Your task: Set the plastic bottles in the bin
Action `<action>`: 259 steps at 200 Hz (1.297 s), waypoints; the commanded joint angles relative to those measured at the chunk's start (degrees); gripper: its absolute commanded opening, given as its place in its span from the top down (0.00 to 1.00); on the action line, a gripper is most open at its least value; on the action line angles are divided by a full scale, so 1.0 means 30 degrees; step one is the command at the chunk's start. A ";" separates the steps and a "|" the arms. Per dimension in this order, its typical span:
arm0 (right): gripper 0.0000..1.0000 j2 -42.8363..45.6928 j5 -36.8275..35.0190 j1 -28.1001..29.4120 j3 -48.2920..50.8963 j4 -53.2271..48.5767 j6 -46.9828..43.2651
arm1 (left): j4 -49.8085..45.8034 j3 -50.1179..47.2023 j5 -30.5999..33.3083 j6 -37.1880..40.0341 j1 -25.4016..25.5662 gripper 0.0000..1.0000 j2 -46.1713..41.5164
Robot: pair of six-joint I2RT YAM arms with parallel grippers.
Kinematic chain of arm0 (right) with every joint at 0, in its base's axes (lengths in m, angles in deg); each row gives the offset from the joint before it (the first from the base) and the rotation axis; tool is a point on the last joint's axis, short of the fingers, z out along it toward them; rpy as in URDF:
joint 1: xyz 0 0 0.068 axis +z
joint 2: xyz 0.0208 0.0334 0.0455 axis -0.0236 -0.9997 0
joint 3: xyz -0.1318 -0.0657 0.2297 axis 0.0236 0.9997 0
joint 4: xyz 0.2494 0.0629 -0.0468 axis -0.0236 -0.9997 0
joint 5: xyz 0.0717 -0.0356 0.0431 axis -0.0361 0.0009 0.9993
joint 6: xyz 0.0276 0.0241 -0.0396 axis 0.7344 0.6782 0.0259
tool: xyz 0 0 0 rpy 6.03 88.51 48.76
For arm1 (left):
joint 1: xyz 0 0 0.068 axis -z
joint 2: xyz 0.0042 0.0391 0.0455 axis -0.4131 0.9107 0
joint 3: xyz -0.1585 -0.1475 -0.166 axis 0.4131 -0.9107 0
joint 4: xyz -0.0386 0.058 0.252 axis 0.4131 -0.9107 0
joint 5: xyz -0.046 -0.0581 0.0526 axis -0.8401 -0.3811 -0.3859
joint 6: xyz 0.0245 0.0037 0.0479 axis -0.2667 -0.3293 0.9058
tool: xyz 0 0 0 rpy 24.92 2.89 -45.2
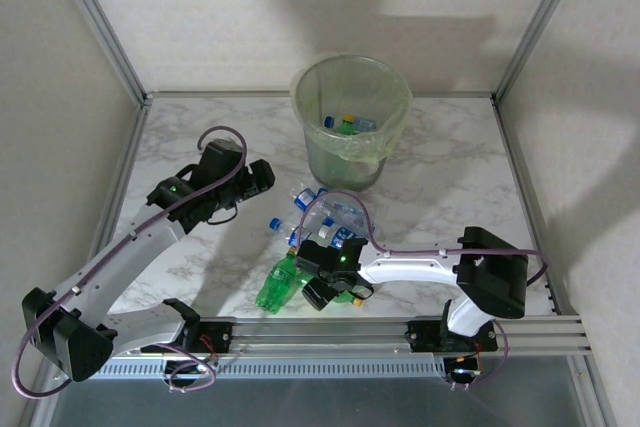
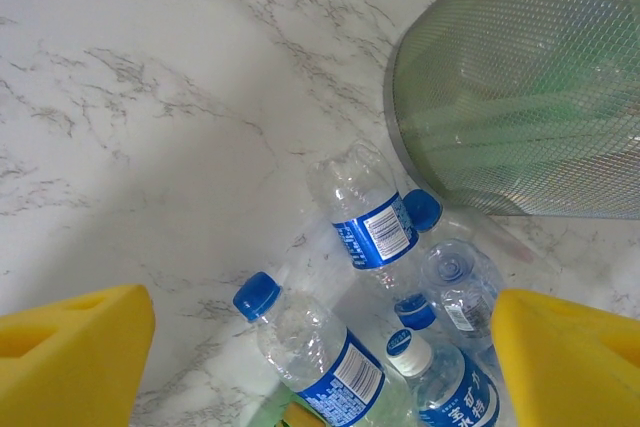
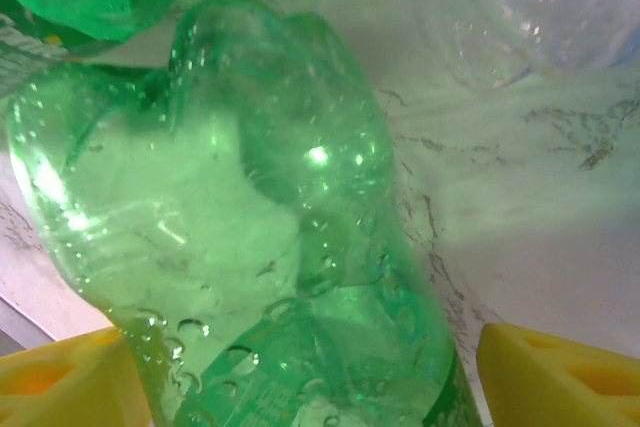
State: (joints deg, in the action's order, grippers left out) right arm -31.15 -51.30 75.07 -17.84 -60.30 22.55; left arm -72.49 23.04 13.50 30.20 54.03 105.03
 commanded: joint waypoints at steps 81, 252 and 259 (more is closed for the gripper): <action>0.42 0.1207 -0.0991 0.0302 -0.0117 -0.0329 0.0802 | 0.0289 -0.0259 0.0139 -0.0218 -0.0061 0.14 -0.0043; 0.48 0.4592 -0.6933 -0.3113 -1.3939 -0.3746 0.0153 | 0.0957 0.1899 0.0724 -0.0481 -0.0091 0.14 0.0223; 0.47 0.4592 -0.6687 -0.3795 -1.4673 -0.3619 0.0080 | 0.1028 0.1930 0.0752 -0.0468 -0.0091 0.14 0.0217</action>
State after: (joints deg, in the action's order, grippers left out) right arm -19.83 -69.90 68.60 -55.54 -71.80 23.99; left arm -70.81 26.64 14.68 29.11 54.03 105.20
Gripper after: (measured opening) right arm 0.604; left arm 0.857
